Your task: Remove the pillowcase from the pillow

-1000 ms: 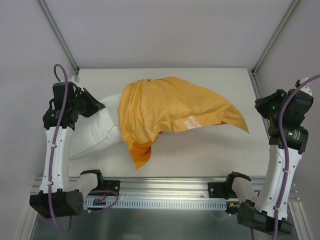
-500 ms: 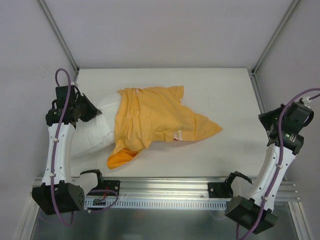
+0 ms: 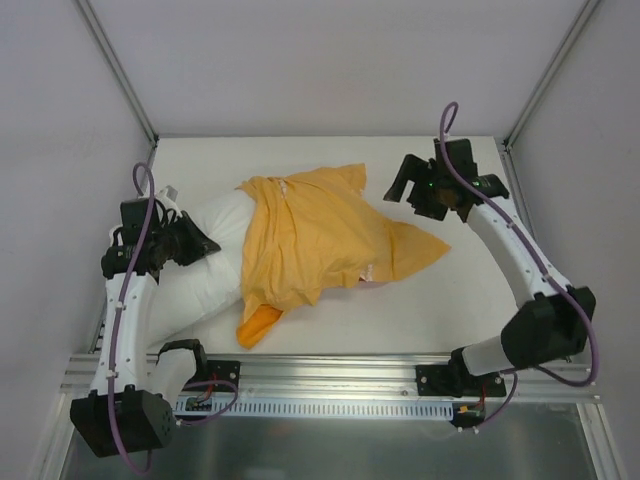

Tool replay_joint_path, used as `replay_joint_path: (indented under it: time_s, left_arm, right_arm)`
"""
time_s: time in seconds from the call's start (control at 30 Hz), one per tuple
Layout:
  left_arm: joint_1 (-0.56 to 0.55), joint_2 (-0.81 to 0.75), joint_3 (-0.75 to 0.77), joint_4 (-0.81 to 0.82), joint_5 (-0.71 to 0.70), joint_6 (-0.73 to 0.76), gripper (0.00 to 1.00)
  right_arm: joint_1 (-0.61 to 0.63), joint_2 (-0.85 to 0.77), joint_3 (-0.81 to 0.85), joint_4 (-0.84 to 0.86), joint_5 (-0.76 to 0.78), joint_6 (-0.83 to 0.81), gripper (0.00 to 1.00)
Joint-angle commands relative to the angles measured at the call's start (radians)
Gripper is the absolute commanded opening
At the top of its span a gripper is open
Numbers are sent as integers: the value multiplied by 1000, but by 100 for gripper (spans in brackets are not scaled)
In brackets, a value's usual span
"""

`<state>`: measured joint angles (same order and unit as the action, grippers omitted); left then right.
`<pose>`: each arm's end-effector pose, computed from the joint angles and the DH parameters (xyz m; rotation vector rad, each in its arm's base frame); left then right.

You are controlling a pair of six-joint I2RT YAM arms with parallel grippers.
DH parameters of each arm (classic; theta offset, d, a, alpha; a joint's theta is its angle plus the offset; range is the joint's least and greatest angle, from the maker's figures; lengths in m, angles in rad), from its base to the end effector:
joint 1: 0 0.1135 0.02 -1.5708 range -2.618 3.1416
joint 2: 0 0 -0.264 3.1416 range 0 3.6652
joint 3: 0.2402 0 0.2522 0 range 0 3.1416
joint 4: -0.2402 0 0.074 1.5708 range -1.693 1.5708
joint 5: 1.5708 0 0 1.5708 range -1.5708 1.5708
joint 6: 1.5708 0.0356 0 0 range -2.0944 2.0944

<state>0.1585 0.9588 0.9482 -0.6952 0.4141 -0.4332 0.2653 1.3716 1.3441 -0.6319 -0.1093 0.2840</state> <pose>0.1949 0.0166 0.3178 -0.4509 2.2337 -0.6153 0.2892 0.0826 0.3585 -0.0394 2.2585 0.4190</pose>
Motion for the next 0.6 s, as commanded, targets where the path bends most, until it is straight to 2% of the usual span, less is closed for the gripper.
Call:
replay_joint_path:
  time_s: [0.0, 0.13, 0.17, 0.3, 0.43, 0.57]
  left_arm:
    - [-20, -72, -89, -23, 187, 88, 0]
    - [-86, -106, -164, -47, 115, 77, 0]
    - [-94, -109, -163, -50, 92, 70, 0]
    - [-100, -107, -138, -58, 77, 70, 0]
    - [-100, -114, -147, -66, 65, 68, 0]
    - [-100, -118, -151, -67, 64, 65, 0]
  right_arm:
    - [25, 124, 76, 38, 1, 75, 93]
    - [26, 312, 211, 40, -48, 168, 95]
    - [29, 393, 278, 26, -61, 213, 96]
    - [40, 556, 378, 69, -151, 332, 97]
    - [57, 644, 385, 284, -286, 457, 99]
    - [106, 664, 400, 397, -308, 483, 96]
